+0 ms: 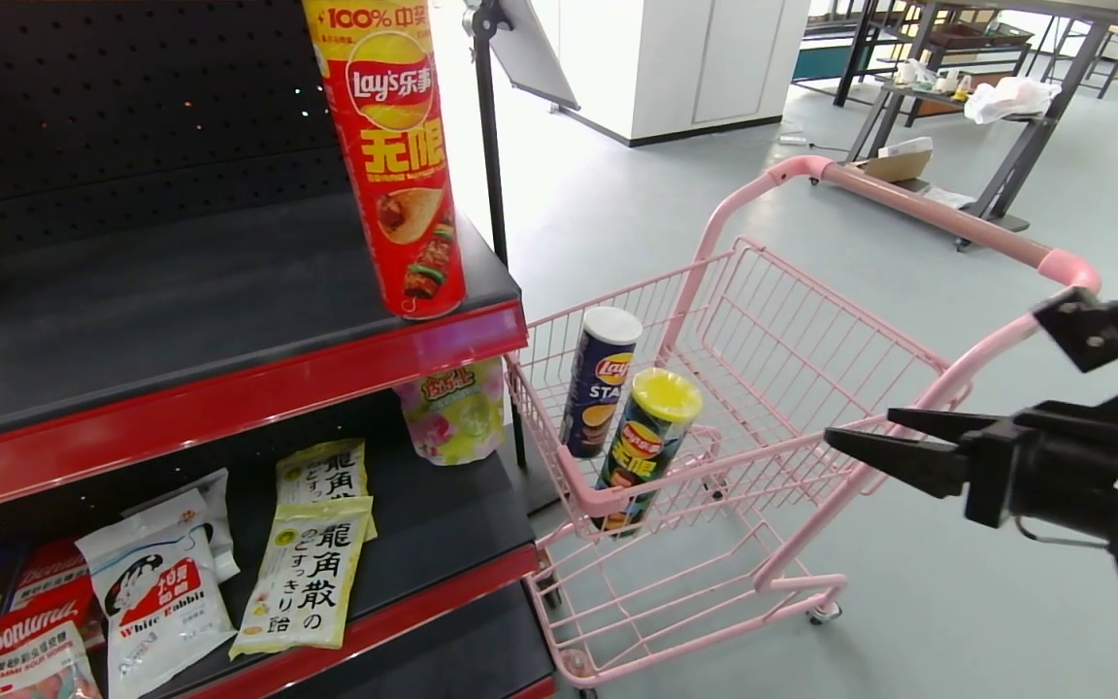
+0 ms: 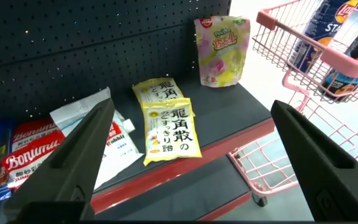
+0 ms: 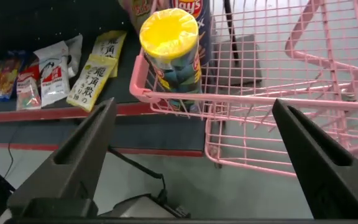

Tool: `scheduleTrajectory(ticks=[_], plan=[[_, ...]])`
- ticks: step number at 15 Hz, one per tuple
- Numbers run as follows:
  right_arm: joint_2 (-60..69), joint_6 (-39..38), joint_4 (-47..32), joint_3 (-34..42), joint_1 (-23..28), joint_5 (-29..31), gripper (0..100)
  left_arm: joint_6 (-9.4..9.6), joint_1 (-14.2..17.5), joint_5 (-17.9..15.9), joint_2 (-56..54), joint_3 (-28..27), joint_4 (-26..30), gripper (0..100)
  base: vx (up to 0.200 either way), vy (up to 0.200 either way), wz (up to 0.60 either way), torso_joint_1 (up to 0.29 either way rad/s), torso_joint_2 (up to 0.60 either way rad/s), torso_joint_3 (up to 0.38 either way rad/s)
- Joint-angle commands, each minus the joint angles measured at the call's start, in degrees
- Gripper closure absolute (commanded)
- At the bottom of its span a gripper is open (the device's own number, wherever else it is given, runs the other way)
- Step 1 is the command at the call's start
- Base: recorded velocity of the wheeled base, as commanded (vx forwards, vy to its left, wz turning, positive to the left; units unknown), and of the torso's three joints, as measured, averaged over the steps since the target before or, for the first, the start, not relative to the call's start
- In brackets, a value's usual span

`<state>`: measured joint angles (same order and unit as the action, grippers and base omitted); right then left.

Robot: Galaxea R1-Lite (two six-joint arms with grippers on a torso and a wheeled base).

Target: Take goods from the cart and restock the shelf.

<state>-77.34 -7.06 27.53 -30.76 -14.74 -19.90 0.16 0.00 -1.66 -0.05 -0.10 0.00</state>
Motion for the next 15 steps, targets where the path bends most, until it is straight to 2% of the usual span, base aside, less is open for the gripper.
scheduleTrajectory(ticks=[1,3,7,11,15], plan=[[-14.8,0.0,6.9,-1.6,-2.8,-1.4,0,0.02,0.0,0.0,0.0,0.0,0.0,0,0.0,0.0,0.0,0.0,0.0,0.0],[-19.8,-0.1,10.8,-3.3,-4.8,-1.4,0,0.02,0.0,0.0,0.0,0.0,0.0,0,0.0,0.0,0.0,0.0,0.0,0.0],[-25.0,0.0,11.4,-7.4,-7.9,-1.3,0,0.02,0.0,0.0,0.0,0.0,0.0,0,0.0,0.0,0.0,0.0,0.0,0.0],[-28.8,0.6,14.5,-8.5,-8.0,-1.5,0,0.02,0.0,0.0,0.0,0.0,0.0,0,0.0,0.0,0.0,0.0,0.0,0.0],[-34.1,1.5,15.0,-13.1,-8.0,-1.5,0,0.02,0.0,0.0,0.0,0.0,0.0,0,0.0,0.0,0.0,0.0,0.0,0.0]])
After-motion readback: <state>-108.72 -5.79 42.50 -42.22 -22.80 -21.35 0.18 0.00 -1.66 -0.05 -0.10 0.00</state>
